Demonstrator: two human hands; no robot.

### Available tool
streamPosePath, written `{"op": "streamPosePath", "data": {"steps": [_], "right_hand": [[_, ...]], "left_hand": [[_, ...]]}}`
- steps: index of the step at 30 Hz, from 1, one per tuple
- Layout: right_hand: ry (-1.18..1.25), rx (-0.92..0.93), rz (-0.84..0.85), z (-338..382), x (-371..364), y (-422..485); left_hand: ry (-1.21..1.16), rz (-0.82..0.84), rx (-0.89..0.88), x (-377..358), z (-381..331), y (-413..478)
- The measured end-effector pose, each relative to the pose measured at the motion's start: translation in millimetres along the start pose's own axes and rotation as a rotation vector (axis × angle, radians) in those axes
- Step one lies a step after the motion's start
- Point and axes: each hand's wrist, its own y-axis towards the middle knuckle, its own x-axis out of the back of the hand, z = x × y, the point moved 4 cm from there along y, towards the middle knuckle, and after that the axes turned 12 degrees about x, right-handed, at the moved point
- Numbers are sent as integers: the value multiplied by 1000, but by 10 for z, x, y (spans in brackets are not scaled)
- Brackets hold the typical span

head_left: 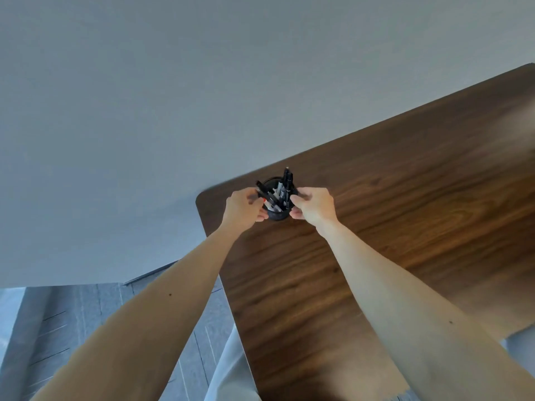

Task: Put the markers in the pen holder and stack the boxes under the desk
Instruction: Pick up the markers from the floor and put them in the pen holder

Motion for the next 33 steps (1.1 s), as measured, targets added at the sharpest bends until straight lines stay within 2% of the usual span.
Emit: {"op": "streamPosePath", "data": {"steps": [9, 15, 18, 24, 29, 33], "right_hand": [[6, -70, -101, 61, -119, 77], [-137, -58, -143, 75, 150, -321], [-244, 6, -185, 168, 328, -562], [-272, 82, -270, 210, 889, -1435], [-280, 107, -415, -108, 1678, -2646], [-307, 46, -583, -538, 2526, -3997]], "left_hand": [[-23, 32, -9, 164, -73, 209], [71, -152, 1, 228, -45, -117], [146, -168, -98, 138, -139, -430], [245, -57, -336, -412, -398, -1365], [408, 39, -579, -1230, -406, -2504], [574, 177, -801, -2270, -395, -3626]]}}
